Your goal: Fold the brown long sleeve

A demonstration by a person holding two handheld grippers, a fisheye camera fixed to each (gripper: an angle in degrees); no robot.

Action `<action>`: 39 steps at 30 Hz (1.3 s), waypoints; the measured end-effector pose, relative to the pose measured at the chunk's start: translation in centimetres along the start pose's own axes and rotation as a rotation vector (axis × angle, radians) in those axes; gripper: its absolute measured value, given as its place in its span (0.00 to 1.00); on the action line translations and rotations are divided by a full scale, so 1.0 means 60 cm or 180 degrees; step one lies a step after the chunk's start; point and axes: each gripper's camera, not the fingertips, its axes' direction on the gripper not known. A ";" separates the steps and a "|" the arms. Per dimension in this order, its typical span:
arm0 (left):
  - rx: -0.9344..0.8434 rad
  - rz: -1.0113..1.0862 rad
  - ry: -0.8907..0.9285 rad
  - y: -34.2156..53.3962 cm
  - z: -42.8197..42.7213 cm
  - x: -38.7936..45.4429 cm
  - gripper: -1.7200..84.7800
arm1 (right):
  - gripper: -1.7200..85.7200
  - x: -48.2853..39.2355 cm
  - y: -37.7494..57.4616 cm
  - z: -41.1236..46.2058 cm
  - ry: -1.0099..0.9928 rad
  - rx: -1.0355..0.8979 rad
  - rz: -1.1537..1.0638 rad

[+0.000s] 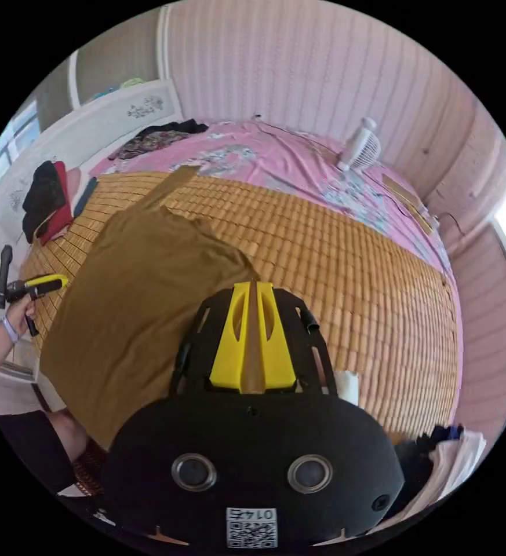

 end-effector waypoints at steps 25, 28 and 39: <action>-0.0089 0.0373 0.0682 0.164 0.114 -0.190 0.05 | 0.02 -0.562 -0.636 0.355 -0.2192 -0.0287 -0.1734; -0.0073 0.0433 0.0684 0.176 0.120 -0.198 0.07 | 0.03 -0.611 -0.651 0.247 -0.3116 -0.0060 -0.2551; 0.0106 -0.0016 0.0489 0.284 0.049 -0.306 0.08 | 0.11 -0.701 -0.607 0.216 -0.2472 -0.0294 -0.2942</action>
